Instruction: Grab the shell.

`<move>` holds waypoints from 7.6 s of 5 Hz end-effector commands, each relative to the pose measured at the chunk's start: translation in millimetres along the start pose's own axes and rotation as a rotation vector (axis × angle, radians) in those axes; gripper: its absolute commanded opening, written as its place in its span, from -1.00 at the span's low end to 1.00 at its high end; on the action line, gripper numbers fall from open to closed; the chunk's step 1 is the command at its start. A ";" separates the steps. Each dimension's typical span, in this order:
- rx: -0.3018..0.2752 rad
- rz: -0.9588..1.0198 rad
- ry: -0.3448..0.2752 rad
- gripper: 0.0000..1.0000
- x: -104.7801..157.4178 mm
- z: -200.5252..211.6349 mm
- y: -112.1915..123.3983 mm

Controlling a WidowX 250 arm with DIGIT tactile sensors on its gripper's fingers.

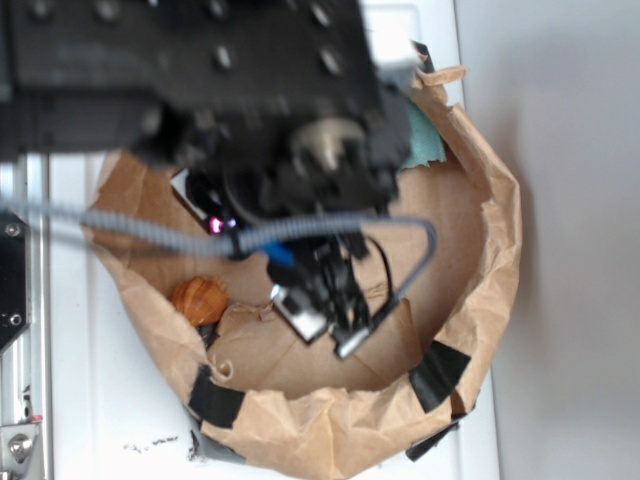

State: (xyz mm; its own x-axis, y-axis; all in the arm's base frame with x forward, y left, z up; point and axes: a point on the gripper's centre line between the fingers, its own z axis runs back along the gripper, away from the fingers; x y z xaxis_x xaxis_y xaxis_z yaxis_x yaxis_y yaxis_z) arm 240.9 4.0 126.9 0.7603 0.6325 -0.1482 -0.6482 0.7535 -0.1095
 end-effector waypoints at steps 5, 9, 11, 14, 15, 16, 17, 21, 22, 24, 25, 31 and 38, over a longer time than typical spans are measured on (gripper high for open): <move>0.092 -0.124 -0.070 1.00 -29.2 -87.7 40.9; 0.004 -0.126 -0.059 -1.00 -26.2 -58.3 41.0; -0.066 -0.095 -0.090 1.00 -1.7 -31.6 18.2; -0.155 -0.179 -0.182 1.00 13.3 -46.2 17.1; -0.103 -0.193 -0.244 1.00 21.6 -64.8 14.6; -0.039 -0.225 -0.328 1.00 24.0 -78.2 22.1; 0.018 -0.236 -0.365 1.00 20.4 -91.5 24.0; -0.054 -0.196 -0.283 1.00 3.9 -34.0 23.9; -0.057 -0.184 -0.269 1.00 4.2 -26.2 26.9; -0.010 -0.112 -0.303 1.00 5.9 -35.1 39.8; 0.012 -0.091 -0.307 1.00 5.5 -49.4 41.7; 0.057 -0.035 -0.386 1.00 -11.6 -85.8 28.7; -0.027 -0.081 -0.564 -1.00 -21.9 -108.9 37.8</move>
State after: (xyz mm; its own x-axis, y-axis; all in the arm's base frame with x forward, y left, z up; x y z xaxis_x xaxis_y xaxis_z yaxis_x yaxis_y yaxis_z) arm 199.7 -4.7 19.4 0.6993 0.5832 0.4134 -0.5913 0.7969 -0.1240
